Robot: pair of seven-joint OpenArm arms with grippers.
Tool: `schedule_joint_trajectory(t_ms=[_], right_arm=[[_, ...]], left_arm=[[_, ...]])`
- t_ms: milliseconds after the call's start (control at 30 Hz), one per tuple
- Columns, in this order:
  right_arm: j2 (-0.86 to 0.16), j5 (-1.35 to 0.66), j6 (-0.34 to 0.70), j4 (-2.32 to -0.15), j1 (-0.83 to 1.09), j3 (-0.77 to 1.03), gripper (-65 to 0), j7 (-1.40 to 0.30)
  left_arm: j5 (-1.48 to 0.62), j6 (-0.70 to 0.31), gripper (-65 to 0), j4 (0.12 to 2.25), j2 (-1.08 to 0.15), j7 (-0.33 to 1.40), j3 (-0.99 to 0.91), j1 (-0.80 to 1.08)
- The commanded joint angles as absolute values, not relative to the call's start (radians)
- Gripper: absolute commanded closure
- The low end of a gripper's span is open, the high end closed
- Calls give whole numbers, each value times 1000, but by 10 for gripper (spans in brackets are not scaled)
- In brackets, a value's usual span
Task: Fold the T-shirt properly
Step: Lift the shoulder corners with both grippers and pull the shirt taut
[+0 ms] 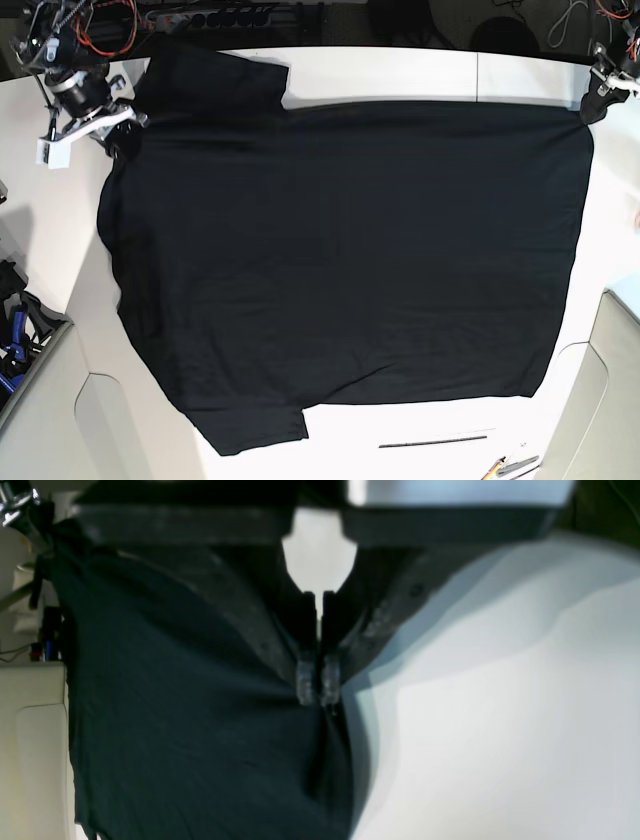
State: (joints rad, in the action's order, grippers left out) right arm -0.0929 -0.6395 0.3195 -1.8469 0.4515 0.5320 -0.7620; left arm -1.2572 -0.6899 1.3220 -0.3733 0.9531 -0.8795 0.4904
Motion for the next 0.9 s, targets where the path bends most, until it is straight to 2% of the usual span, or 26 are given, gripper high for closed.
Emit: schedule_joint_trajectory(t_ms=[0,467,633,867], right_arm=[[-102,-648,321,-1880,474,548,0,-743],[-102,-734,322,-2120,714,650,0,-827],[-102,-733,322,-2189,691,649,0,-809],[-102,-604,321,-2102,530,535,0,-748]], left_arm=[[-1285,-698,0,1343,-400,942,-897,510],[-1441,-698,0,1509,-399,1053,-1029,654],[-1448,-698,0,1556,-400,1051,-1026,619],[-1315,-698,0,1556,-403,980,-926,487]])
